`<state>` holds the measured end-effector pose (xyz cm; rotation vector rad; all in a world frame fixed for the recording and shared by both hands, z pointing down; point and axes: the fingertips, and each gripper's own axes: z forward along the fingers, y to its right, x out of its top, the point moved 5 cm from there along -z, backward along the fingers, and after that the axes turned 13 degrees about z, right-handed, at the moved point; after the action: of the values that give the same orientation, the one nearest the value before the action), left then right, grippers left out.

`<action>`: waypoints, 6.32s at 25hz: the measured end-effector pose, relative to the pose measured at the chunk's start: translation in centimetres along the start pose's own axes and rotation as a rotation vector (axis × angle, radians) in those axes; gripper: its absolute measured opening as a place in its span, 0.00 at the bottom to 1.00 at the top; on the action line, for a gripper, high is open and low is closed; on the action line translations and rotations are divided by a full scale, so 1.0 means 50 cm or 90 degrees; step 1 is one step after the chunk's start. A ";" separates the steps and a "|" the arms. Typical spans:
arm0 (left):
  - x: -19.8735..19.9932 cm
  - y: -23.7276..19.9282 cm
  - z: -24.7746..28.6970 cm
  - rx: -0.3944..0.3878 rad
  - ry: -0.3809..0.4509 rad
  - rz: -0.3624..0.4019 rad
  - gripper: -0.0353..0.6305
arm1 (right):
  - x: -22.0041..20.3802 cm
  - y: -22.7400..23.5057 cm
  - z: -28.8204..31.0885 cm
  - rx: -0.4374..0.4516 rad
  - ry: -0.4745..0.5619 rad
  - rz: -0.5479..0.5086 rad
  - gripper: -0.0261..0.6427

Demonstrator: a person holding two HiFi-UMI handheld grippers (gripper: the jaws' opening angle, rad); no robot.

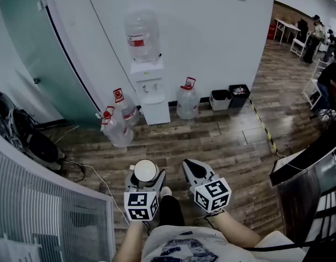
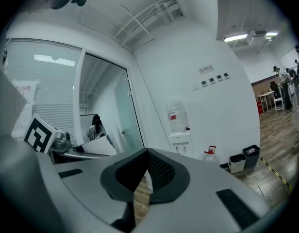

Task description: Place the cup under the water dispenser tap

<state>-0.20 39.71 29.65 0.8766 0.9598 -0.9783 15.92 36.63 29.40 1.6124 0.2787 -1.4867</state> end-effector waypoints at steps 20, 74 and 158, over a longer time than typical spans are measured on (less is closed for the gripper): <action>0.058 -0.417 0.444 -0.043 -0.016 -0.006 0.70 | 0.128 0.132 0.579 -0.043 -0.024 -0.001 0.07; -0.234 -0.674 1.496 -0.062 -0.109 0.011 0.70 | 0.001 0.854 1.376 -0.085 -0.098 0.003 0.07; -0.553 -0.688 1.792 0.057 -0.072 -0.006 0.70 | -0.269 1.036 1.527 -0.118 -0.092 0.009 0.07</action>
<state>-17.23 -45.48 78.98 0.8823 0.8299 -1.0741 -4.04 -42.73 74.11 1.3518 0.3128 -1.5116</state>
